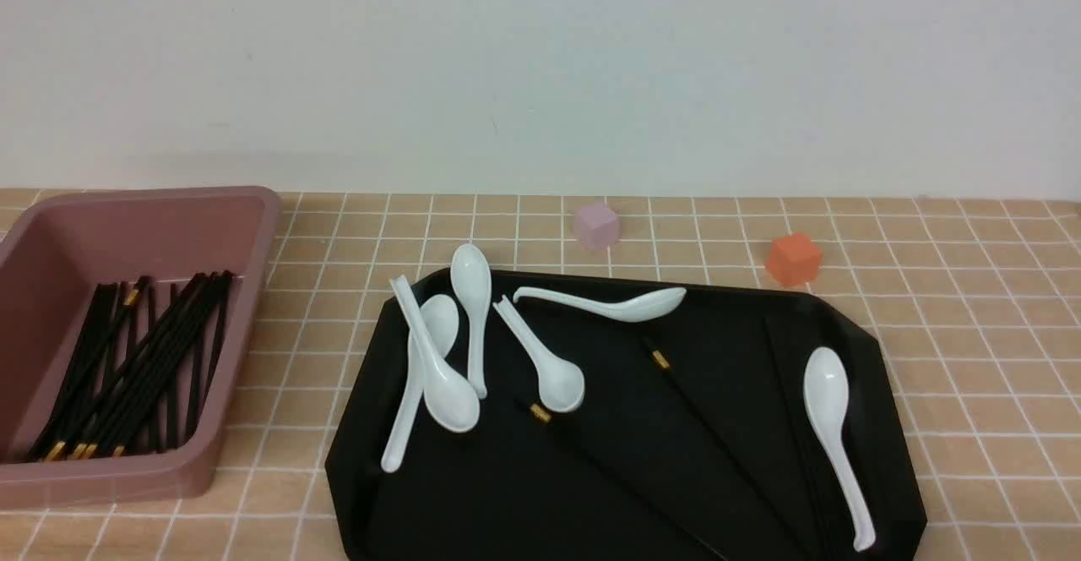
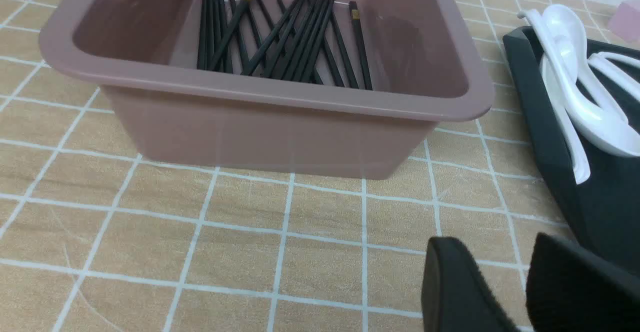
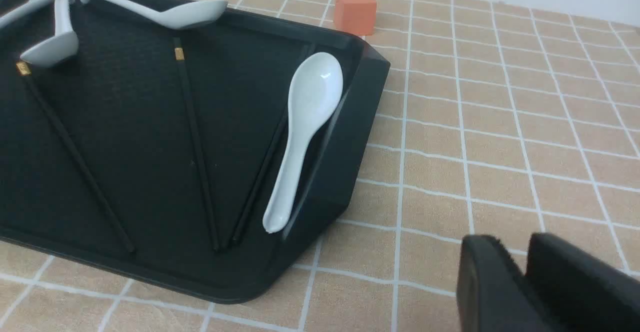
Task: On brown tablecloth take chopsticks from black tray and put them in box.
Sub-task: 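Move the gripper over the chopsticks on the black tray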
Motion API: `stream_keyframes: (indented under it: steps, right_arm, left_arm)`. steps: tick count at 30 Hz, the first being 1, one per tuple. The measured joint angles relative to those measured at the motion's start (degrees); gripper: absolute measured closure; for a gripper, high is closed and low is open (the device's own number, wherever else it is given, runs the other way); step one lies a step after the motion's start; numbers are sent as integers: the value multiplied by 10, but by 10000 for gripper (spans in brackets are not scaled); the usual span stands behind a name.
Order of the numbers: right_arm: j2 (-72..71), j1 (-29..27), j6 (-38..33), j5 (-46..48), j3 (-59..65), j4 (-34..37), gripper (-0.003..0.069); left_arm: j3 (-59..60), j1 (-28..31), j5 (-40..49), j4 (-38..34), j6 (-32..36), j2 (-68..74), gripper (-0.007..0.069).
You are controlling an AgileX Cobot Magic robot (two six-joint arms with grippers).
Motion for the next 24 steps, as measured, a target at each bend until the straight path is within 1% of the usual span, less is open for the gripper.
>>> stream_keyframes:
  steps: [24]
  right_arm:
    - [0, 0, -1, 0, 0, 0, 484]
  left_arm:
    - [0, 0, 0, 0, 0, 0, 386]
